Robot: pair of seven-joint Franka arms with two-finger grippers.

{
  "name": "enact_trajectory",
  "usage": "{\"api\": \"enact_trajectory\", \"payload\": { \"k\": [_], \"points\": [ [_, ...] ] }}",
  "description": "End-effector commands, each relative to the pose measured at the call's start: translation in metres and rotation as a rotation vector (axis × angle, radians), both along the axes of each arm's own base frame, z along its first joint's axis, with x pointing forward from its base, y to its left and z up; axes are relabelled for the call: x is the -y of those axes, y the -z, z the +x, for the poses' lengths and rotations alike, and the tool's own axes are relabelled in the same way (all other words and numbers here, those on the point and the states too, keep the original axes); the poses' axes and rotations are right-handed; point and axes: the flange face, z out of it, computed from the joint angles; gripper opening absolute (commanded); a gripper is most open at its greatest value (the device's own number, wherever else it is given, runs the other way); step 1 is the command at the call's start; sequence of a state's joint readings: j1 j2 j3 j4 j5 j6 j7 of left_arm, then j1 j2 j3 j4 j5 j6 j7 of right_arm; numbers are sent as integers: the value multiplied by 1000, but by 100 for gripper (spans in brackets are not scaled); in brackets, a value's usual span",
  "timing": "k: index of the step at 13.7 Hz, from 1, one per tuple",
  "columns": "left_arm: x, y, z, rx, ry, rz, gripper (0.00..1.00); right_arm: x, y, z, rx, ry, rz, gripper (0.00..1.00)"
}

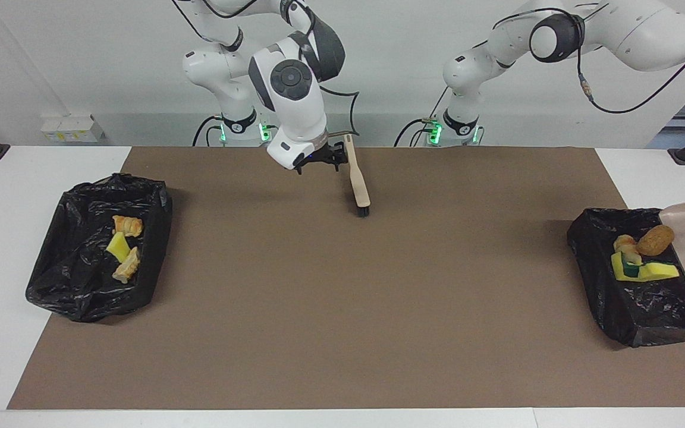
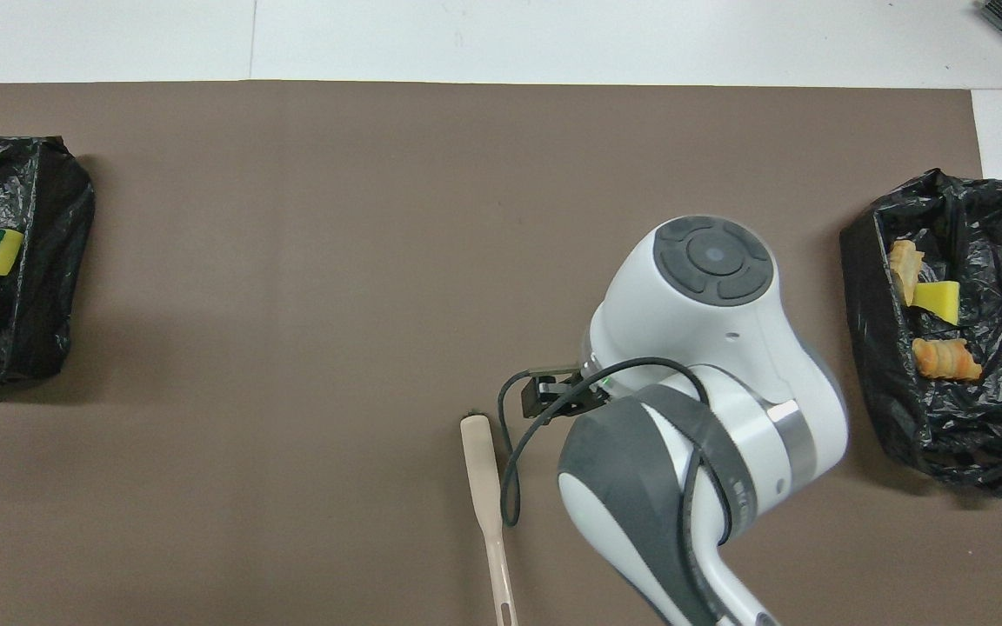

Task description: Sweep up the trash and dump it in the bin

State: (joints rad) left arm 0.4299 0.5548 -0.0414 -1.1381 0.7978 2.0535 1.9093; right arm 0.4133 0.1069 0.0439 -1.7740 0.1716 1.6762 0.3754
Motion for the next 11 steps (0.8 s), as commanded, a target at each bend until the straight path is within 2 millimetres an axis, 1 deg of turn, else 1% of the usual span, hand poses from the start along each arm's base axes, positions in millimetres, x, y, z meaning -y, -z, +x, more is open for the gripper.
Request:
{"api": "enact_trajectory", "payload": {
  "k": [1, 2, 3, 4, 6, 8, 9, 10, 11],
  "points": [
    [2, -41, -13, 6, -20, 53, 0, 41, -18, 24, 23, -52, -8, 100],
    [13, -56, -17, 6, -23, 61, 0, 64, -24, 35, 39, -61, -13, 100],
    [27, -64, -17, -1, -23, 60, 0, 88, -28, 44, 50, -76, -19, 100],
    [48, -68, -13, -8, -10, 54, 0, 108, -30, 49, 52, -103, -25, 100],
    [76, -69, -9, -21, 2, 34, 0, 153, -44, 63, 88, -105, -31, 100],
    [107, -57, -8, -25, 2, -27, 0, 194, -54, 73, 115, -86, -64, 100],
    [124, -46, -8, -45, 3, -63, 0, 213, -57, 76, 122, -80, -77, 100],
    [146, -40, -6, -65, 1, -87, 0, 237, -61, 77, 128, -69, -83, 100],
    [166, -33, -5, -80, -19, -123, 0, 257, -71, 80, 142, -59, -84, 100]
  ]
}}
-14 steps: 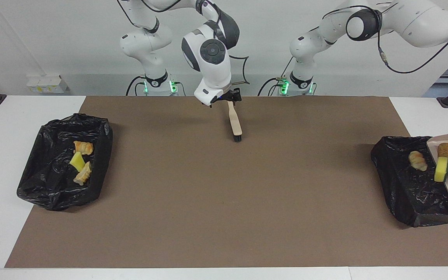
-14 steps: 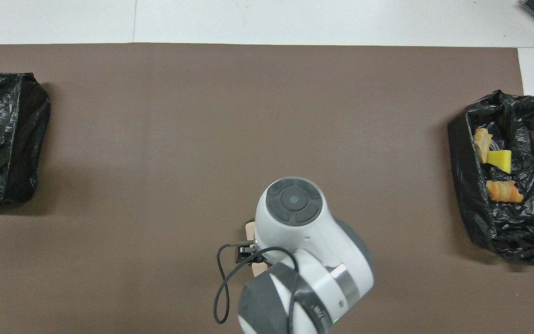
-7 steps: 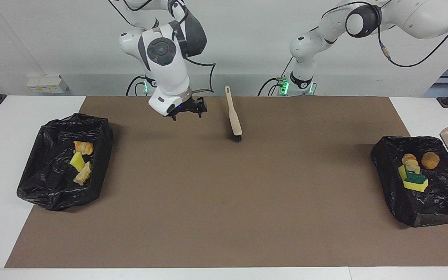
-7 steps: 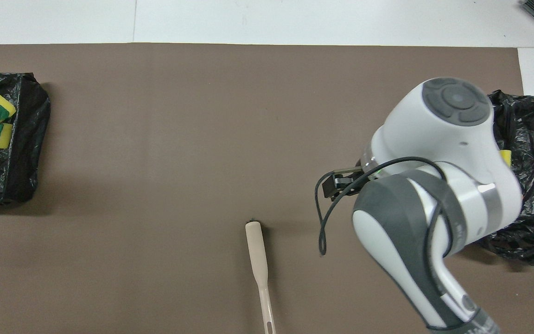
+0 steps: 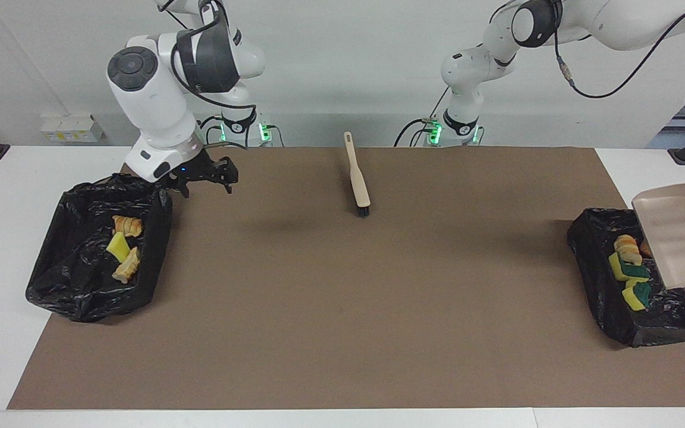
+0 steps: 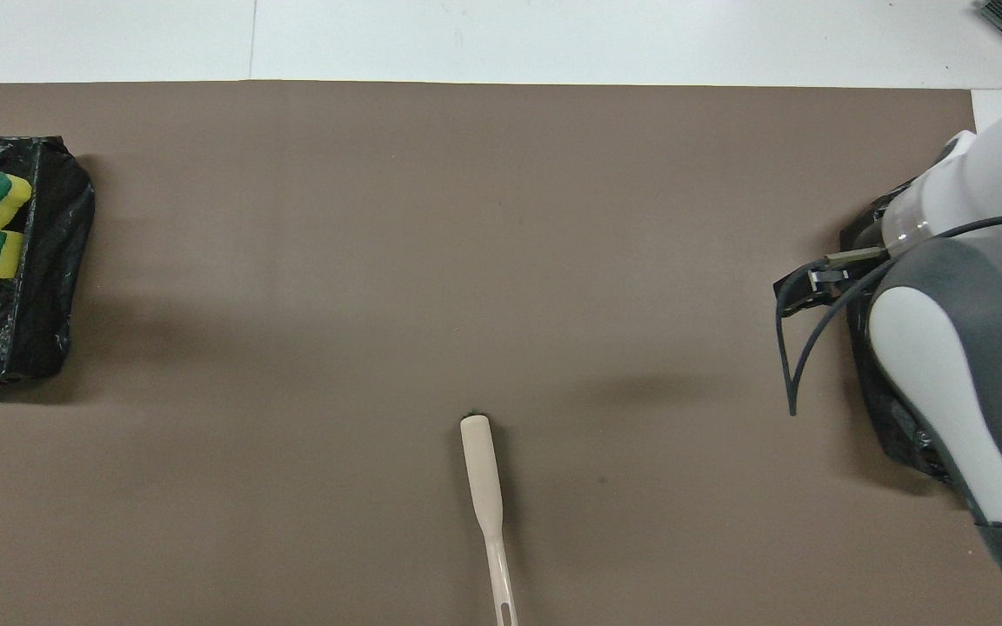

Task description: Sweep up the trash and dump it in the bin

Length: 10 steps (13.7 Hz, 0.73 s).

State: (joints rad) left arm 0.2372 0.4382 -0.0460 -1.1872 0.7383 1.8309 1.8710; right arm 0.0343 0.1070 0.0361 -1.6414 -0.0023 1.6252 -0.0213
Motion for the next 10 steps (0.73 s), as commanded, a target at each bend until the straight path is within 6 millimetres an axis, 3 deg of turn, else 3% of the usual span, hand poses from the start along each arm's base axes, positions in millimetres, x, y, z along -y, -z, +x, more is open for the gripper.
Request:
{"api": "enact_trajectory", "payload": {
  "k": [1, 3, 5, 8, 10],
  "points": [
    [57, 20, -10, -30, -69, -92, 0, 51, -22, 5, 15, 3, -25, 100],
    [101, 49, -14, -24, -138, -130, 0, 87, -35, 0, 39, 44, -55, 100],
    [142, 78, -23, 3, -220, -174, 0, 107, -61, -3, 86, 80, -62, 100],
    [207, 113, -30, 51, -329, -244, 0, 84, -87, -15, 124, 158, -60, 100],
    [252, 130, -38, 90, -412, -279, 0, 76, -91, -25, 77, 202, -36, 100]
  ]
}}
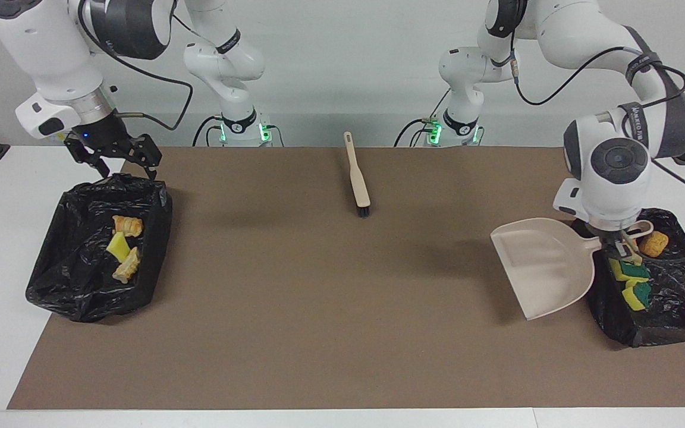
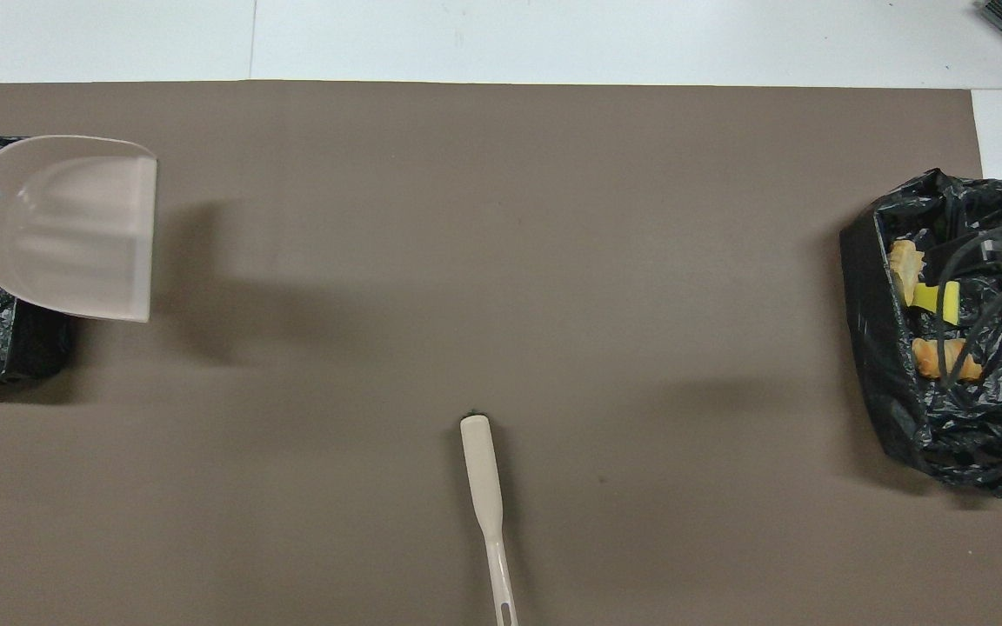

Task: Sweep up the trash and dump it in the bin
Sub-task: 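Bring the empty dustpan to the mat center and release it with the left gripper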

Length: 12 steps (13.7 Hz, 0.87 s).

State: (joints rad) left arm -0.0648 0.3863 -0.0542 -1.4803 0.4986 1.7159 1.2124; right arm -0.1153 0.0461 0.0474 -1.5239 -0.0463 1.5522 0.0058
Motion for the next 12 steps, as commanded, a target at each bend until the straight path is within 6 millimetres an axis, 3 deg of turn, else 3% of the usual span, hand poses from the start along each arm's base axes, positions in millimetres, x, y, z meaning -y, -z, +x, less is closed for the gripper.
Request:
{"api": "enact_trajectory", "payload": {
  "k": [1, 2, 3, 4, 6, 12],
  "points": [
    [49, 4, -24, 51, -133, -49, 0, -7, -8, -14, -50, 39, 24, 100],
    [71, 6, -28, 64, -177, -80, 0, -5, -10, -19, -66, 44, 26, 100],
    [87, 6, -34, 74, -222, -93, 0, -8, -28, -30, -38, 51, 25, 100],
    [113, 10, -40, 80, -263, -106, 0, -13, -29, -44, -41, 69, 30, 100],
    [148, 20, -48, 121, -427, -141, 0, -32, -23, -46, -44, 76, 39, 100],
    [258, 37, -85, 183, -781, -209, 0, -30, -22, -49, -45, 84, 60, 100]
  ]
}}
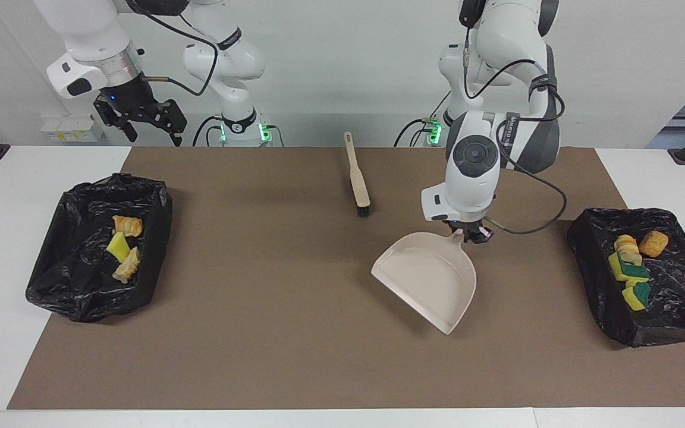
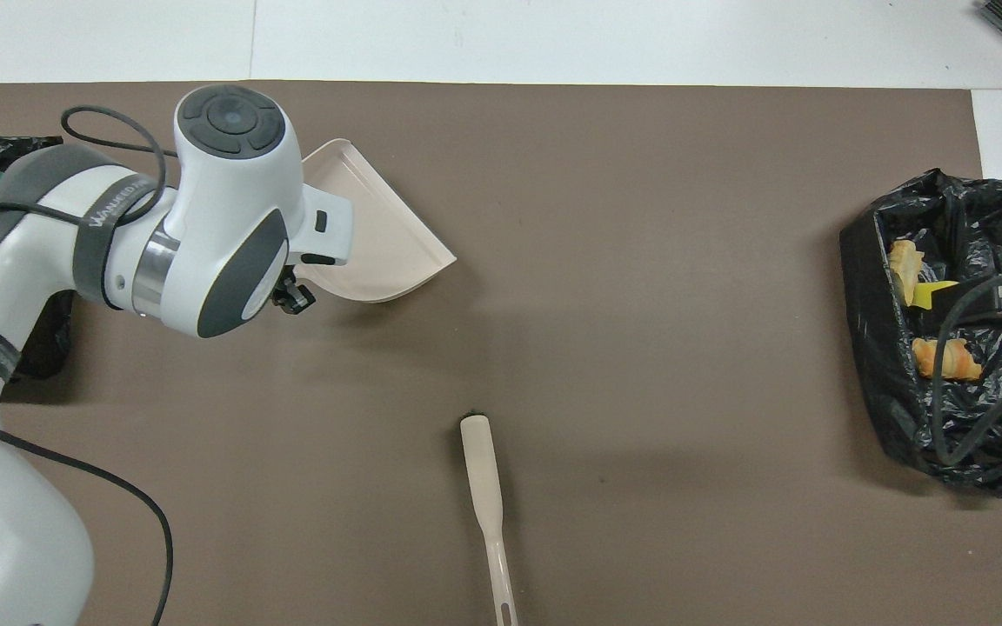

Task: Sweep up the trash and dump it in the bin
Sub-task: 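Bring the empty dustpan to the mat center and release it with the left gripper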

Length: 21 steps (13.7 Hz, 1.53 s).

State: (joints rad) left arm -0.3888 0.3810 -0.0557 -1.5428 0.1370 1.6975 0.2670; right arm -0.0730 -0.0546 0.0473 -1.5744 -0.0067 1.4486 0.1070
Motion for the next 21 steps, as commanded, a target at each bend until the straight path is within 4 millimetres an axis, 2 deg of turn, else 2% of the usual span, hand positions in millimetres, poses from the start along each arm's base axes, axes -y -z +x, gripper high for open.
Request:
{"api": "enact_trajectory", "payload": {
  "k": [1, 3, 5, 7, 8, 12, 14, 17, 18, 19, 21],
  "points": [
    [47, 5, -20, 32, -191, -32, 0, 1, 0, -4, 29, 18, 29, 100],
    [74, 19, -29, 19, -418, -53, 0, 12, 5, 5, 2, 26, 62, 100],
    [107, 23, -42, 46, -505, -45, 0, 17, 6, 15, -25, 5, 56, 100],
    [147, 44, -45, 53, -578, -17, 0, 18, 11, 22, -10, 8, 53, 100],
    [161, 53, -42, 60, -620, -12, 0, 15, 10, 24, 32, 9, 54, 100],
    [173, 54, -33, 66, -719, -80, 0, 10, 12, 23, 43, 3, 56, 100],
    [169, 54, -25, 59, -743, -128, 0, 9, 12, 23, 43, 2, 58, 100],
    [168, 59, -27, 55, -706, -143, 0, 8, 12, 23, 43, 0, 58, 100],
    [172, 56, -29, 62, -698, -146, 20, 8, 12, 23, 42, 0, 59, 100],
    [169, 55, -27, 70, -697, -149, 53, 8, 12, 23, 43, 0, 59, 100],
    [166, 54, -24, 73, -671, -158, 90, 8, 12, 23, 43, -1, 58, 100]
  ]
}}
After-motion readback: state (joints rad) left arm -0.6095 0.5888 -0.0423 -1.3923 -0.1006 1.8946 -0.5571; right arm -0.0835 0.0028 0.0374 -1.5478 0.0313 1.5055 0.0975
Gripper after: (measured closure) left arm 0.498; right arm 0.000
